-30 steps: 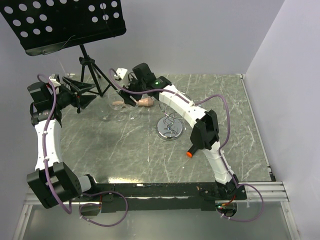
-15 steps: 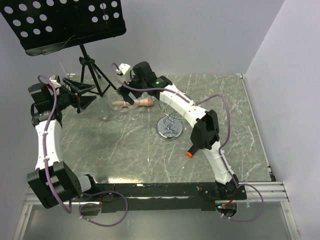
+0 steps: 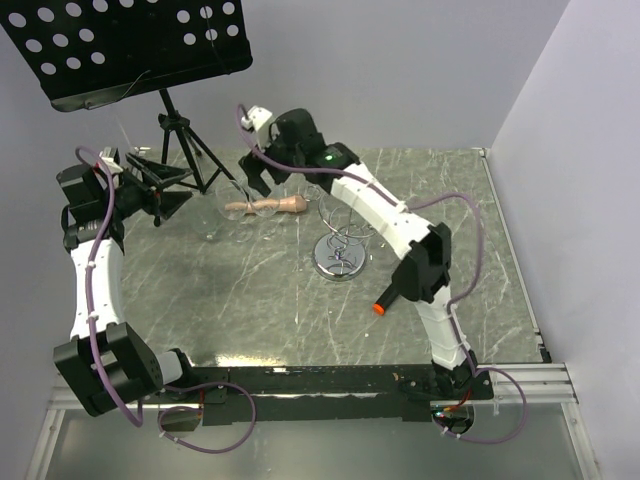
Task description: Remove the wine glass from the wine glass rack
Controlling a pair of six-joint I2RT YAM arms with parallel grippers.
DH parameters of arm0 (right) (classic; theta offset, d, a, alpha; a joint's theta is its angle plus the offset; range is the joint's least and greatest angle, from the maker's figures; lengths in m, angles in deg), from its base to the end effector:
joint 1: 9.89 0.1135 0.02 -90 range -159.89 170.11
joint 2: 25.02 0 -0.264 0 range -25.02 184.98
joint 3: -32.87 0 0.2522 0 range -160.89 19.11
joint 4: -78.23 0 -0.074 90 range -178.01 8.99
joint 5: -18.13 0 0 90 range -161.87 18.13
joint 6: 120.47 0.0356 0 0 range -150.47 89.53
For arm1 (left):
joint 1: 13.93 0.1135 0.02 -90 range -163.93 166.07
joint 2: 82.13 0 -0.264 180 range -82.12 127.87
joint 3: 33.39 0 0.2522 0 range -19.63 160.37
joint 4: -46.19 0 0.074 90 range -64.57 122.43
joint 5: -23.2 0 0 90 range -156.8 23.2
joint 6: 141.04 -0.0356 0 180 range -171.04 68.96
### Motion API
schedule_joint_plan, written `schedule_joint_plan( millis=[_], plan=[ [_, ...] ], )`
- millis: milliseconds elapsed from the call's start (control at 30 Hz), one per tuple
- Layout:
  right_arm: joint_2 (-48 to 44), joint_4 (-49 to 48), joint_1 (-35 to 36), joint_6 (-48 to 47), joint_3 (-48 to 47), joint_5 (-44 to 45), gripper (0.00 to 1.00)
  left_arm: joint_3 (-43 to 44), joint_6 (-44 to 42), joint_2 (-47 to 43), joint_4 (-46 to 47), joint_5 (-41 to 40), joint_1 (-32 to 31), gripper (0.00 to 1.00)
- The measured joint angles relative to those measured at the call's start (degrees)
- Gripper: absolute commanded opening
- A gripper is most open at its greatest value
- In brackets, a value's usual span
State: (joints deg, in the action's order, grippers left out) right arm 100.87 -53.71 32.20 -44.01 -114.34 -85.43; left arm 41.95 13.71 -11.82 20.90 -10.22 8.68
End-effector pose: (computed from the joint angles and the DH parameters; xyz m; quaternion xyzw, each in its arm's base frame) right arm 0.3704 0.3458 0.3702 -0.4493 0.7189 0.2258 0.4799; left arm 0.2608 0.0764 0.3518 -0.3030 0.7096 -0.5438 0.3300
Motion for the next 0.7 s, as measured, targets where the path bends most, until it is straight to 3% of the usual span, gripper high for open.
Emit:
schedule_joint_plan(
  millis=[233, 367, 533, 700],
  plan=[
    [-15.69, 0.57, -0.70, 0.83, 2.67, 0.87, 1.00, 7.06, -13.00, 2.67, -1.55, -3.23, -7.32, 0.77],
    [-28.41, 0.70, -3.45, 0.68, 8.39, 0.63, 0.99, 13.29, -26.27, 5.25, -5.31, -7.96, -17.68, 0.77],
    [-42.66, 1.18, -13.79, 1.20, 18.82, -0.90, 0.97, 17.94, -41.29, 8.24, -7.19, -10.78, -29.00, 0.75],
    [-53.13, 2.82, -26.18, 2.43, 33.18, -4.33, 0.94, 18.01, -53.59, 8.61, -8.04, -10.95, -35.08, 0.75]
  ],
)
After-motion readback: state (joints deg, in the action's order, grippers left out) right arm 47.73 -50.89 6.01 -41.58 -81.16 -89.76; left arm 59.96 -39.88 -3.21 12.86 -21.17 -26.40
